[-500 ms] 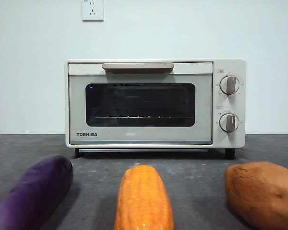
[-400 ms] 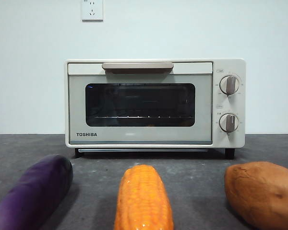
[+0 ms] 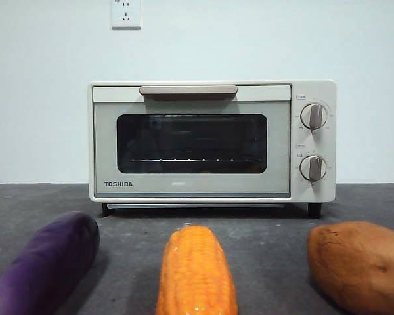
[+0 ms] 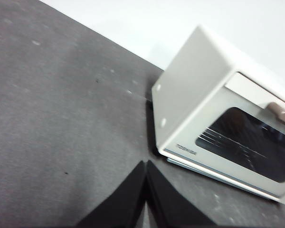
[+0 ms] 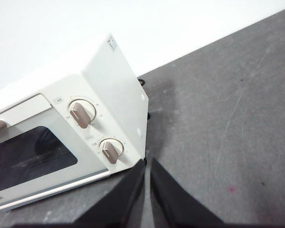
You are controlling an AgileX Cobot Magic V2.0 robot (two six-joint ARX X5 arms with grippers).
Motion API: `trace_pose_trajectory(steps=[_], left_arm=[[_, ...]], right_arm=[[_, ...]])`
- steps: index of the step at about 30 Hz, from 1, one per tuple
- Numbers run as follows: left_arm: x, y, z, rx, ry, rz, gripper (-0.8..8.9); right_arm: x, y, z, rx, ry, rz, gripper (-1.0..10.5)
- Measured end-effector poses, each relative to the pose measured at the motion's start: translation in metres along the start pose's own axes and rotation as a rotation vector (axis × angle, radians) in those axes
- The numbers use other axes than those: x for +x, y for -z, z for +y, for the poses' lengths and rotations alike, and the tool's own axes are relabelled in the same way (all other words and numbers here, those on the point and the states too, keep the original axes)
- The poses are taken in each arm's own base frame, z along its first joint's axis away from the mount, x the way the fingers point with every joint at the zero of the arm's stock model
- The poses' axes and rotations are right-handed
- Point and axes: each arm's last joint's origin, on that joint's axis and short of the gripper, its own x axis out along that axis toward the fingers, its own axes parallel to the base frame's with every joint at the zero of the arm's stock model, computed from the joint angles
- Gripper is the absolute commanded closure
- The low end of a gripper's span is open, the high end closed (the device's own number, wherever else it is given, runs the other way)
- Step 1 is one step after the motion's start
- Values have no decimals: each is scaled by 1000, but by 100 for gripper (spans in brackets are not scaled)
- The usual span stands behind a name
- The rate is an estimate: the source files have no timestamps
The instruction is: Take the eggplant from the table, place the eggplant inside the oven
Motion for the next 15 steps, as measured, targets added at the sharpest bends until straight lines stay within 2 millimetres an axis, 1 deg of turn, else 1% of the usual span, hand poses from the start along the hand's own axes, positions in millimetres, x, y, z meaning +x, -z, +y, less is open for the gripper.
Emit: trace_pose_trajectory(steps=[4,8,15], left_arm=[[3,-13,-9,-8,24,75,807],[9,-30,-19,3,39,165,807],[26,-58,-37,53,91,366,807]], right_arm=[[-3,-17,10,3,21,41,942],[-5,-40,23,-28,13,82,942],[1,-69,42,-103,-54,237,942]])
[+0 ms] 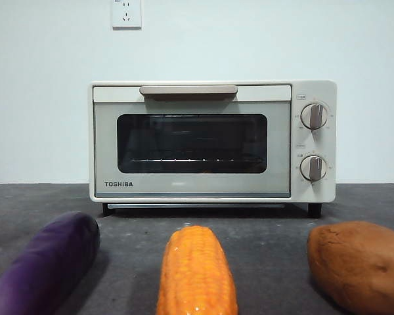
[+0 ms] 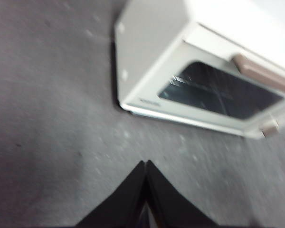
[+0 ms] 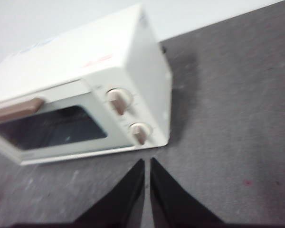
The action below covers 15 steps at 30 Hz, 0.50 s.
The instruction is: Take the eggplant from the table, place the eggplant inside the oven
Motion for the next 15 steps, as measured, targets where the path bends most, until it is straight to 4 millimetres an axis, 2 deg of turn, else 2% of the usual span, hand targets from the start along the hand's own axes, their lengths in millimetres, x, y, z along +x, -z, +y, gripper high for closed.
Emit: trace_pose_trajectory(steps=[5,10,12,15], left_arm=[[7,-24,-10,33,76,130,807],[14,-34,-13,53,118,169,798],[15,-34,-13,52,117,177,754],[15,-34,-13,51,117,178,601]], right_arm=[[1,-17,8,-33,-24,99,942],[5,-24,10,-64,-42,170,933],[7,-24,9,-67,-51,185,882],[8,-23,9,-68,-57,205,736]])
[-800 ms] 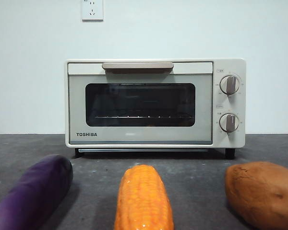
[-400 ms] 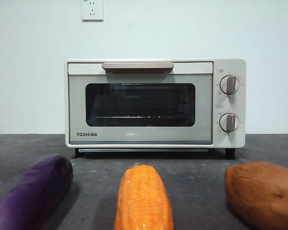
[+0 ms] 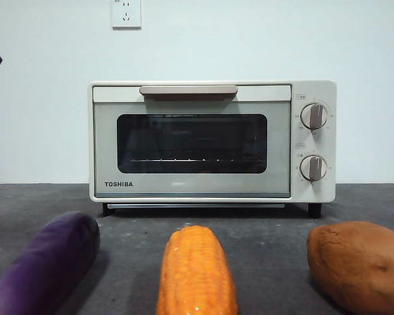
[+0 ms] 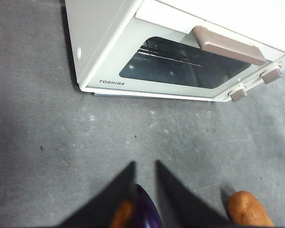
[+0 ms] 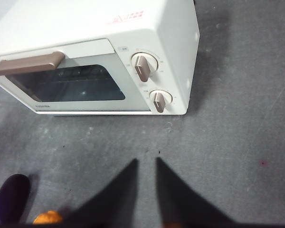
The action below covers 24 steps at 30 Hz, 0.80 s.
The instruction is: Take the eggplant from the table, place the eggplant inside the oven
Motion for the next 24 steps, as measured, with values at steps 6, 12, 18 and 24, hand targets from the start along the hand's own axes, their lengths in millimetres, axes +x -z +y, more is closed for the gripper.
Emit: trace_pose_trajectory(steps=[6,12,18,24], left_arm=[[0,0,0,1,1,0,519],[0,0,0,2,2,-2,520],[0,-1,0,5,3,-8,527],[0,-3,-1,20,9,-32,544]], right_arm=[[2,0,-1,5,4,11,610],[2,-7,1,-12,-16,-54,610],[9,-10,2,29,-122,-12,611],[42,-21,19,53,-296,177,614]])
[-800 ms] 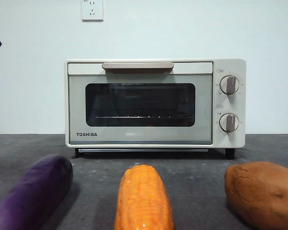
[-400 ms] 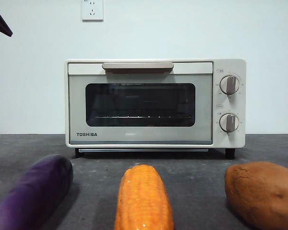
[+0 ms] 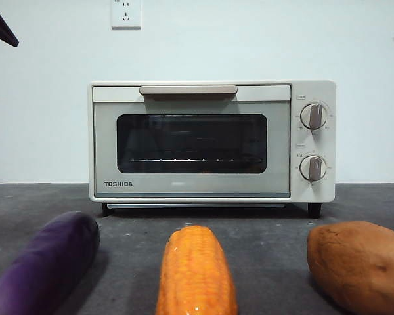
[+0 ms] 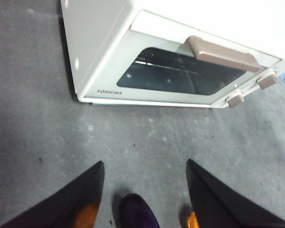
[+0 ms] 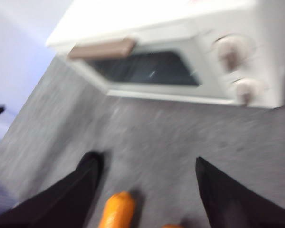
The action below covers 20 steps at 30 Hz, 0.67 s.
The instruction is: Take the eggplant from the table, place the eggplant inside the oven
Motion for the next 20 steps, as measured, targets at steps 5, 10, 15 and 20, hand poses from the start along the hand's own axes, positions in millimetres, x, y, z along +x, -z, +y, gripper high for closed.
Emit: trace_pose_trajectory(steps=[5,10,15,20], left_arm=[[0,-3,-1,15,0,-25,643],[0,-3,-1,28,0,-27,809],[0,-6,2,49,-88,-73,807],[-1,-9,3,60,-127,-109,807]], right_arm=[[38,-7,33,-73,-25,180,614],[77,-3,78,-179,-7,335,614],[136,23,138,-285,25,517,590],[200,71,149,-338,75,688,541]])
